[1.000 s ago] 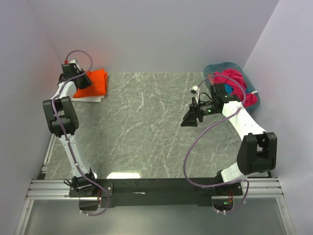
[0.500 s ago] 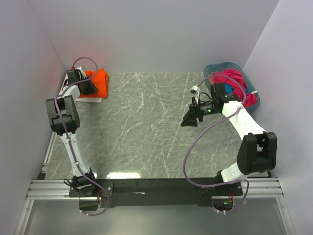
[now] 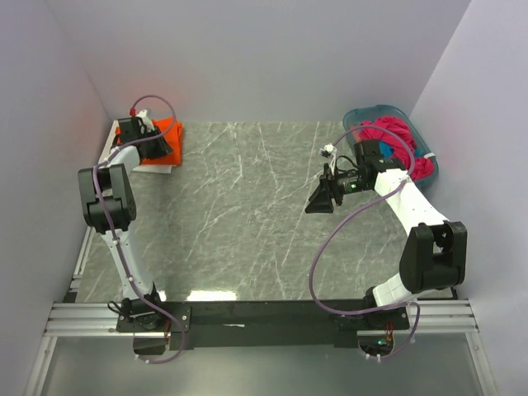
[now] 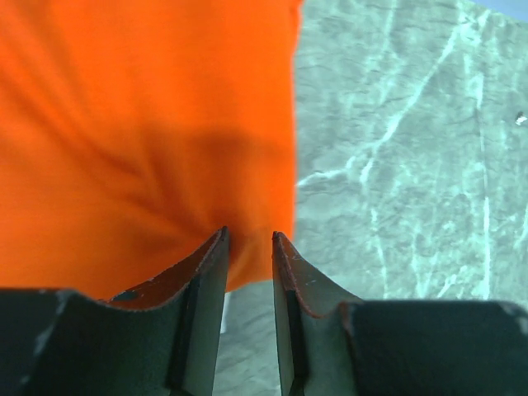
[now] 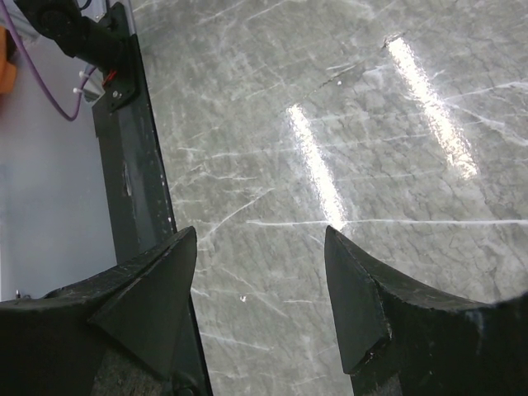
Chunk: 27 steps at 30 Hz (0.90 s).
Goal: Fold and stack the t-shirts
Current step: Neatly place the folded tshirt to the corner, then reset both grippers
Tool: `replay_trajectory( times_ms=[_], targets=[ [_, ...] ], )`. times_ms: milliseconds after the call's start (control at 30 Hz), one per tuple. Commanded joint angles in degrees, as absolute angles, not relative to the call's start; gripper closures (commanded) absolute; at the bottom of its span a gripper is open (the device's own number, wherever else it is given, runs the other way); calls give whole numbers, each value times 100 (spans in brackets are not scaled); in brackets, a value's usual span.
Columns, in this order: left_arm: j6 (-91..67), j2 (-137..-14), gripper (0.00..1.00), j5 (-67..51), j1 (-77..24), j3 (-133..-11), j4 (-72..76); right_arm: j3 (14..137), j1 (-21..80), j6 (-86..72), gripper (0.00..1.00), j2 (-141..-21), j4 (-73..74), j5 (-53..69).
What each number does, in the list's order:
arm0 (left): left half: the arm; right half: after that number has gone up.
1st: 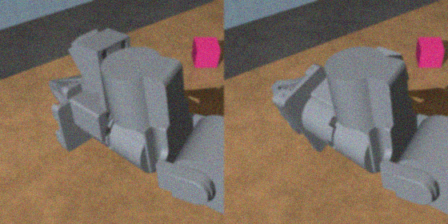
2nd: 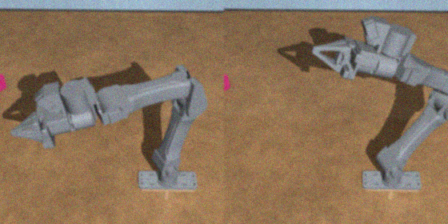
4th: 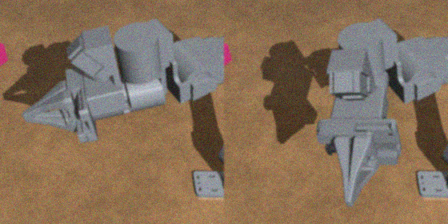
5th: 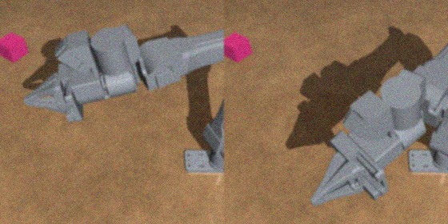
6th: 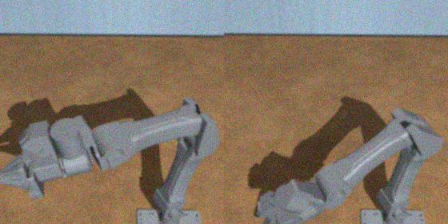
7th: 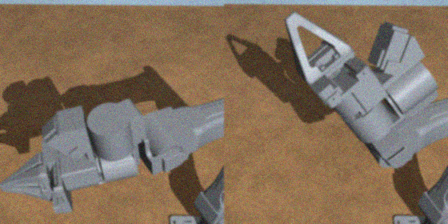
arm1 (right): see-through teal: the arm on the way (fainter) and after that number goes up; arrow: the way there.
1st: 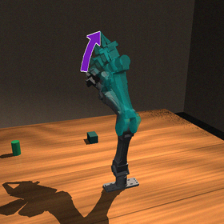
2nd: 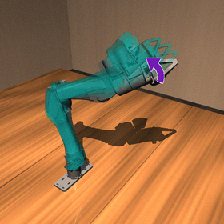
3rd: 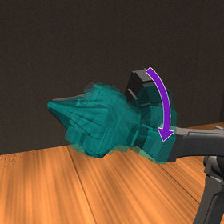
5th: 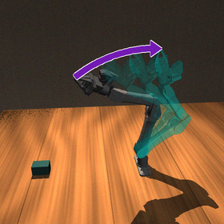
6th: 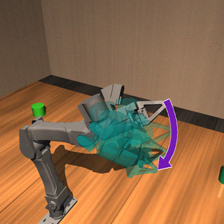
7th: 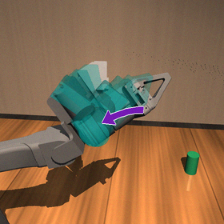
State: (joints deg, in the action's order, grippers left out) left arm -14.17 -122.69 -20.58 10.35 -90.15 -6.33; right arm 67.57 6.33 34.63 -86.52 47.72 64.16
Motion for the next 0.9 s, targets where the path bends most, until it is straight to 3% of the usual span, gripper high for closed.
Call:
replay_trajectory(
  times_ms=[0,367,600,833,867],
  targets=[
    [-1327,-11997,66,-2233,923,-8965,-404,6987,589,3568,30,-8684,4843,6574],
    [-1275,-12358,66,-1952,879,-9097,-686,6987,598,3595,29,-8692,4860,6557],
    [-1266,-10543,60,-1310,879,-8097,394,6970,589,3542,29,-8543,4746,6382],
    [-1906,-8747,20,-517,1019,-7446,159,6812,589,3279,28,-8078,4325,5846],
    [-2142,-8388,4,-988,1089,-7149,158,6794,589,3252,28,-7929,4211,5758]
  ],
)
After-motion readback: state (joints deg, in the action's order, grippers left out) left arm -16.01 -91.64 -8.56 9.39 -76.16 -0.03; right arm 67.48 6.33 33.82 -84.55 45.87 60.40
